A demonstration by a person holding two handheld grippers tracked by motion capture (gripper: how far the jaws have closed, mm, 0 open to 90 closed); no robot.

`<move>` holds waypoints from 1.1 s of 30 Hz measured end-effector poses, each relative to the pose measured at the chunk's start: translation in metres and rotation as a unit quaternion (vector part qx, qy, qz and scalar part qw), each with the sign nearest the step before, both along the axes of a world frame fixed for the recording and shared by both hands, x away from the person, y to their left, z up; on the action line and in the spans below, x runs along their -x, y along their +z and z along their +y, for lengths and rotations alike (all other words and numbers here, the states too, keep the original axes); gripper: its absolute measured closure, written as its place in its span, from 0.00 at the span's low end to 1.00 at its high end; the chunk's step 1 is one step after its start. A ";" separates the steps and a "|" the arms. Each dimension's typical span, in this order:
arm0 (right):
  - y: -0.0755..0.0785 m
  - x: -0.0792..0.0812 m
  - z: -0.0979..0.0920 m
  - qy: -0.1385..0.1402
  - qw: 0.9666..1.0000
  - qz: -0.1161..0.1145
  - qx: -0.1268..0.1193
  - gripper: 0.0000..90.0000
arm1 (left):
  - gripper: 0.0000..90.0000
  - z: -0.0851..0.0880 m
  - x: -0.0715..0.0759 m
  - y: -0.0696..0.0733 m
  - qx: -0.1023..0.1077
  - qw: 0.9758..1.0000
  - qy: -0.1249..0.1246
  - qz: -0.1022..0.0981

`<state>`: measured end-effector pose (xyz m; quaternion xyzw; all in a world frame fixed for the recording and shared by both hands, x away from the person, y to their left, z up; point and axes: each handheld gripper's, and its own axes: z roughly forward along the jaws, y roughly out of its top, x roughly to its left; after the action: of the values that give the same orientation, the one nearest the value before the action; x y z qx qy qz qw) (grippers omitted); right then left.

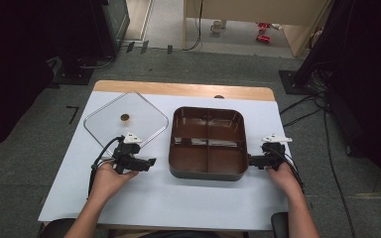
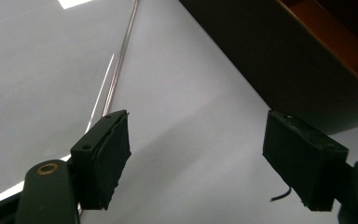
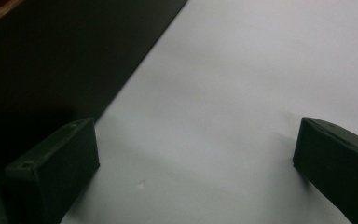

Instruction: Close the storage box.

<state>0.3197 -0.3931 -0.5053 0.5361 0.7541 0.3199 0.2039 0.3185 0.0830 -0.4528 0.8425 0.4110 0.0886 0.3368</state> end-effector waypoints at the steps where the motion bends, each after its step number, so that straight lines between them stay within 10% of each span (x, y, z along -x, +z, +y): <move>1: 0.000 0.000 0.000 0.000 1.000 0.000 0.000 0.00 | 0.28 0.000 0.000 0.000 0.000 1.000 0.000 0.000; 33: 0.000 0.000 0.000 0.000 1.000 0.000 0.000 0.00 | 0.36 0.020 -0.030 0.012 0.006 1.000 0.003 0.002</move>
<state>0.3197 -0.3931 -0.5053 0.5362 0.7540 0.3199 0.2040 0.3481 0.1033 -0.4405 0.8392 0.4150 0.0853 0.3410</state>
